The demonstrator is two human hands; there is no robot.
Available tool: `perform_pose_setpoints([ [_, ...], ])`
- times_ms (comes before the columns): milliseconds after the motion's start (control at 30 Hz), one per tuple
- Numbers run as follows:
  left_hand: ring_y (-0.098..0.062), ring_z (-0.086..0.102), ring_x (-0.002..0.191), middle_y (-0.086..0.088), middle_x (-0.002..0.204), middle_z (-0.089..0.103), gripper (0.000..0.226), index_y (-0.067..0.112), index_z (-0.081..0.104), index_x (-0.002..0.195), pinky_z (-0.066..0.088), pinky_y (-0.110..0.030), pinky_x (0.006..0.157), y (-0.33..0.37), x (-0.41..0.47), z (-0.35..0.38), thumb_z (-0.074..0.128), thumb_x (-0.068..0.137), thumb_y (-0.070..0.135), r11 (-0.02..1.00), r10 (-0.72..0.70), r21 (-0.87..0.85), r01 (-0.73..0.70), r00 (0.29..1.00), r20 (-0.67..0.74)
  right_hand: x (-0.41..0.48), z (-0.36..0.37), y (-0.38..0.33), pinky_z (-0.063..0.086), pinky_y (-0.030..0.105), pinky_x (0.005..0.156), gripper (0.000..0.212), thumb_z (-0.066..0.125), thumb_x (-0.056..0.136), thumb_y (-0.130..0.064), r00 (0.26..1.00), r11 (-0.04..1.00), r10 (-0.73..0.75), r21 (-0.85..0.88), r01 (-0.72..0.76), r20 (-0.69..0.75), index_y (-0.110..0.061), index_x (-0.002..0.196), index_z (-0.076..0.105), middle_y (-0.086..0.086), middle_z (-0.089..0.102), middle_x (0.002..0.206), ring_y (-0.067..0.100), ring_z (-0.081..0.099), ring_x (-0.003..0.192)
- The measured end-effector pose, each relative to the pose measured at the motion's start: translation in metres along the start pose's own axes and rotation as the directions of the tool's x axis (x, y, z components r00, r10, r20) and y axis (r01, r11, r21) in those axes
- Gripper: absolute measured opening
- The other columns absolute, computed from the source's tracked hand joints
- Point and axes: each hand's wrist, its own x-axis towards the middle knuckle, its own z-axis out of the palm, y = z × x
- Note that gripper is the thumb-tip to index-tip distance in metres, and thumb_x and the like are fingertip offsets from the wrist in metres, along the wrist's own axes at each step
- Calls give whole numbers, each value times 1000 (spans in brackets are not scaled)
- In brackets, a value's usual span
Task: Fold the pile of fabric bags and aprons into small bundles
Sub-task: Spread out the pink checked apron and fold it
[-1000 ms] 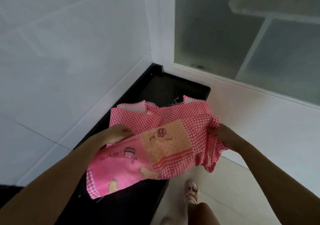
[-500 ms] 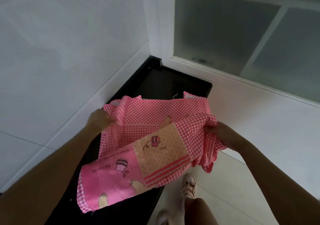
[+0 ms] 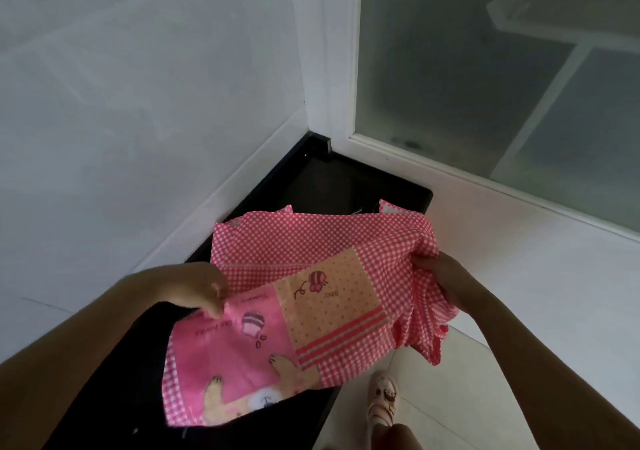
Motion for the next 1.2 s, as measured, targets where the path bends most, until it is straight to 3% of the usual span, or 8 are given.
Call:
perform_pose_setpoints([
  [167, -12, 61, 74, -2, 88, 63, 13, 13, 59, 95, 47, -26, 65, 1, 7, -60, 52, 96, 24, 993, 25, -104, -56, 959, -283, 17, 6, -5, 44, 34, 91, 37, 37, 102, -31, 993, 989, -108, -103, 102, -55, -13, 133, 46, 11, 56, 125, 20, 58, 100],
  [267, -16, 55, 72, 2, 78, 54, 15, 20, 47, 84, 39, -27, 58, 12, 33, -89, 47, 99, 23, 999, 47, 39, -33, 910, -413, 31, 5, -3, 45, 26, 71, 26, 35, 103, -21, 985, 997, -80, -29, 77, -152, -10, 117, 54, 7, 61, 105, 16, 59, 89],
  [500, -22, 57, 87, -8, 102, 63, 7, 17, 50, 92, 44, -32, 72, 24, 124, -97, 45, 97, 17, 985, -100, 61, 164, 816, -569, 59, -13, -5, 47, 35, 65, 17, 44, 99, -10, 936, 948, 249, 262, -182, -249, 2, 96, 56, 14, 60, 90, 29, 59, 79],
  [667, -29, 43, 122, -12, 130, 48, 39, 9, 48, 129, 30, -40, 109, 66, 127, -47, 54, 92, 18, 997, 63, 82, 10, 547, -835, 73, -16, -6, 48, 36, 66, 19, 46, 99, -15, 941, 940, 266, 274, -204, -212, -3, 89, 57, 13, 62, 92, 29, 60, 82],
  [800, -27, 8, 146, -3, 156, 16, 66, 23, 24, 146, 5, -54, 118, 97, 116, 24, 30, 91, 60, 990, 110, 134, -37, 797, -593, 84, -18, 3, 51, 34, 67, 24, 55, 94, -27, 946, 990, 132, -10, -142, -297, -5, 97, 64, 12, 66, 91, 26, 63, 78],
  [900, -27, -12, 147, -2, 160, -13, 96, 23, -6, 152, 0, -57, 115, 84, 130, 40, 2, 76, 80, 976, -1, 194, 96, 899, -438, 93, -26, 3, 56, 45, 65, 16, 66, 81, -22, 905, 910, -230, -409, 70, -357, -8, 74, 65, 8, 68, 75, 24, 64, 65],
  [1100, -26, 12, 145, -7, 157, 10, 105, 17, 11, 151, 13, -47, 118, 77, 139, -7, 75, 73, 48, 1000, -8, -20, -3, 844, -536, 114, -31, -31, 38, 32, 77, 68, 54, 53, -61, 931, 657, -364, -718, 229, -36, -2, 85, 63, 10, 59, 90, 23, 55, 86],
  [1200, -27, 12, 146, -7, 158, 14, 110, 19, 15, 152, -2, -49, 118, 59, 160, -40, 83, 67, 38, 974, -142, -224, 10, 803, -578, 117, -31, -42, 42, 33, 68, 33, 65, 73, -43, 954, 657, -301, -726, 203, -5, -11, 72, 59, 4, 59, 75, 22, 57, 76],
])
